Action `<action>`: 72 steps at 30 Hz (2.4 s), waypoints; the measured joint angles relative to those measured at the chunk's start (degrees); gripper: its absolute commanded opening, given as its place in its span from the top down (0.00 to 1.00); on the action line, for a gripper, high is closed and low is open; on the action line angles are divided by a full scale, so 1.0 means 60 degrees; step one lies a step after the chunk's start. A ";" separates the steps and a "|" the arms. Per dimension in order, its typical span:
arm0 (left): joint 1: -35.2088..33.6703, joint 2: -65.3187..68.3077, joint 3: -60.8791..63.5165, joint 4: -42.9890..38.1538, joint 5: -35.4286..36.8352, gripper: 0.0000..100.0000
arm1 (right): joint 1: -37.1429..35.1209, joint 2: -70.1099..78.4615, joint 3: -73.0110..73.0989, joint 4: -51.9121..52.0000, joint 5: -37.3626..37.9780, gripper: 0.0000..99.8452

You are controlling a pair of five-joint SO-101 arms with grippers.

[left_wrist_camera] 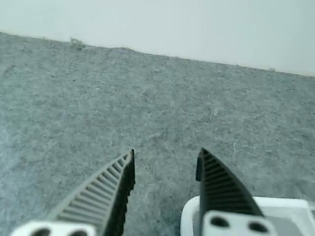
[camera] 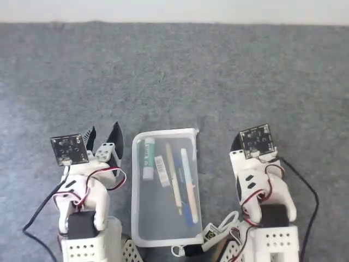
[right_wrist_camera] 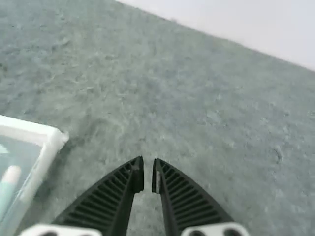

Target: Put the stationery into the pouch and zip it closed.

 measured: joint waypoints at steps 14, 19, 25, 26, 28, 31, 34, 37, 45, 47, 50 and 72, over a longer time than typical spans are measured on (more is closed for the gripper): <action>0.0000 0.0000 0.0850 -0.0029 0.0000 0.80 | -0.0220 -0.2125 0.1348 0.0923 -0.2564 0.97; 0.0000 0.0000 0.1245 -0.0029 0.0000 0.80 | -0.0469 -0.2125 0.1348 0.1612 -0.3033 0.97; 0.0000 0.0000 0.1363 0.0161 0.0000 0.80 | -0.0659 -0.2125 0.1348 0.3282 -0.3077 0.96; 0.0000 0.0000 0.1363 0.0308 0.0000 0.80 | -0.0674 -0.2125 0.1348 0.3634 -0.3077 0.96; 0.0000 0.0000 0.1363 0.0762 0.0000 0.80 | -0.0659 -0.2125 0.1348 0.4308 -0.3077 0.96; 0.0000 0.0000 0.1363 0.1524 0.0000 0.80 | -0.0674 -0.2125 0.1348 0.5260 -0.3077 0.97; -0.0044 0.0000 0.1363 0.2022 0.0000 0.80 | -0.0674 -0.2125 0.1348 0.5626 -0.3077 0.97; -0.0029 0.0000 0.1363 0.2315 0.0000 0.82 | -0.0674 -0.2125 0.1348 0.5670 -0.3077 0.97; -0.0029 0.0000 0.1363 0.2916 0.0000 0.98 | -0.0674 -0.2125 0.1348 0.5685 -0.3077 0.97; -0.0029 0.0000 0.1363 0.2945 0.0000 0.99 | -0.0674 -0.2125 0.1348 0.5685 -0.3077 0.97; -0.0029 0.0000 0.1363 0.2945 0.0029 0.99 | -0.0674 -0.2125 0.1348 0.5685 -0.3077 0.97; -0.0029 0.0000 0.1363 0.2960 0.0029 0.99 | -0.0674 -0.2125 0.1348 0.5685 -0.3077 0.97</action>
